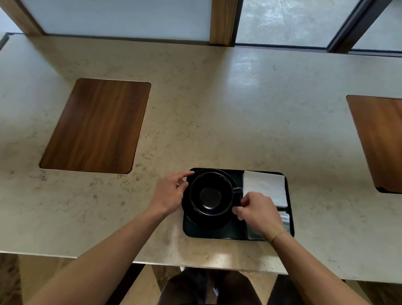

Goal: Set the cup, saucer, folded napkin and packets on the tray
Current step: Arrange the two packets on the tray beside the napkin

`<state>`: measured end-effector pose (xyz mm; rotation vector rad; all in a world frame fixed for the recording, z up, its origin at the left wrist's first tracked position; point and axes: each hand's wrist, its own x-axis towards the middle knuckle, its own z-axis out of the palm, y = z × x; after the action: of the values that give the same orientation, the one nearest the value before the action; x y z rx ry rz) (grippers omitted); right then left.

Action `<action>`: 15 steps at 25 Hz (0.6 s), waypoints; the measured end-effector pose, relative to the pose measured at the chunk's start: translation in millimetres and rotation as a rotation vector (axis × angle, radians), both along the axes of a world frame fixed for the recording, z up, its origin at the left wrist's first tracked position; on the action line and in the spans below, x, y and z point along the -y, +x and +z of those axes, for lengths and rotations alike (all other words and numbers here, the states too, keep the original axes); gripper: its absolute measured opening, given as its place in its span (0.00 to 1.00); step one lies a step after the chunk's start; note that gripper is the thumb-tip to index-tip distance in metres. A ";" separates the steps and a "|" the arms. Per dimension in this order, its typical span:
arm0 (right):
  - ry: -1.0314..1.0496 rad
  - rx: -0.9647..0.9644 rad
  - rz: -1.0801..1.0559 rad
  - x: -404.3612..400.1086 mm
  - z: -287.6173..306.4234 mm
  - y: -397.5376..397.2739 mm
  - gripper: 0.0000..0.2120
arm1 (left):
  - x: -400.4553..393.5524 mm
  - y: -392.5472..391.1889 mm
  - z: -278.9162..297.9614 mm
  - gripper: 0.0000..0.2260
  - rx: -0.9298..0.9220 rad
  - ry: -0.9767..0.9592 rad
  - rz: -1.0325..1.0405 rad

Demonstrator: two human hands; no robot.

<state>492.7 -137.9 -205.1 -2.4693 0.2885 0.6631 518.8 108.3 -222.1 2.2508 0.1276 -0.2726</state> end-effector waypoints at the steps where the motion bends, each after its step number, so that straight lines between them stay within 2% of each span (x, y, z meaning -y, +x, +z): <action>1: 0.011 -0.014 0.005 0.1 -1.2 -4.1 0.08 | 0.1 3.2 0.1 0.14 0.000 -0.002 -0.007; 5: 0.060 0.037 -0.022 3.0 1.5 -4.1 0.11 | -1.6 -0.2 2.5 0.12 0.009 -0.002 0.000; 9: 0.095 0.128 -0.009 1.7 3.5 -1.6 0.20 | -7.6 -29.0 0.9 0.15 -0.048 -0.036 0.004; 15: 0.110 0.123 -0.038 1.3 -1.1 -9.7 0.20 | -6.8 -30.2 0.7 0.16 -0.067 -0.063 0.023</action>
<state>483.0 -139.1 -206.2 -2.3819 0.2441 0.4951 488.6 115.0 -221.5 2.1771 0.1775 -0.3349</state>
